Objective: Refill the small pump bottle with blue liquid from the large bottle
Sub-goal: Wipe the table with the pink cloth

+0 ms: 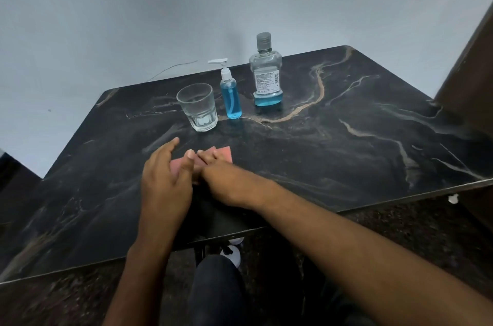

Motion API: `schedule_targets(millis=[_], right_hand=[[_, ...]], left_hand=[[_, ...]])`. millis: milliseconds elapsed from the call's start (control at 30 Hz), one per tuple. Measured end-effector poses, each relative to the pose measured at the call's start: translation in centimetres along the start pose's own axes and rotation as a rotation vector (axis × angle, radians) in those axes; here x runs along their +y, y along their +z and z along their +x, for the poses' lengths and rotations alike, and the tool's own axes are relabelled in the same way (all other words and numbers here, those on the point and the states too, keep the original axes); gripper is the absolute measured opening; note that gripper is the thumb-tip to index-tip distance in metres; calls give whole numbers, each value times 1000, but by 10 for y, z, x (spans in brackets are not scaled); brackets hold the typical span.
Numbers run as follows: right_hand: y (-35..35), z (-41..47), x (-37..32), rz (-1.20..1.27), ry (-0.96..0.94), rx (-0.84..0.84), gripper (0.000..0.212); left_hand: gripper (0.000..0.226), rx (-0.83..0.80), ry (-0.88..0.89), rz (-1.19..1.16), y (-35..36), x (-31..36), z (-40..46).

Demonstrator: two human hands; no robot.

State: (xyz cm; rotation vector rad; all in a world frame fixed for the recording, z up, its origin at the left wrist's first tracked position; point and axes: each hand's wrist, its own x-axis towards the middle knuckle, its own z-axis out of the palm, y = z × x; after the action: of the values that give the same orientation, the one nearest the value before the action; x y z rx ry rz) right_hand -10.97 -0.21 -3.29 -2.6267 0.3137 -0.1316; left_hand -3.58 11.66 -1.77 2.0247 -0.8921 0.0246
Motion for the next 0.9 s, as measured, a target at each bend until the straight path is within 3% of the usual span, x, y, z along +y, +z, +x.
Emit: schedule_targets(millis=[100,167,333,467,667,767,900], right_hand=[[-17,-13,26,117,112,34,45],[-41,-29,56,200,266,165,44],[-60,-76,97,-122,587,320,68],[-36,-75,49,-69,522,251,66],[2,-79,-6,-38,85,82,70],[-16,-100,20,55,130,56,75],[-40,-113,62,-12,418,191,88]], left_hand=[[43,-28,1,61,-3,-6,0],[41,-53,-11,67,-2,-8,-2],[43,-70,-36,37,7,-9,-6],[43,-84,-33,-1,15,-5,-8],[41,-86,-18,-1,17,-3,-4],[42,-87,-23,3,14,-3,-2],[44,-76,-31,-2,8,-6,-4]])
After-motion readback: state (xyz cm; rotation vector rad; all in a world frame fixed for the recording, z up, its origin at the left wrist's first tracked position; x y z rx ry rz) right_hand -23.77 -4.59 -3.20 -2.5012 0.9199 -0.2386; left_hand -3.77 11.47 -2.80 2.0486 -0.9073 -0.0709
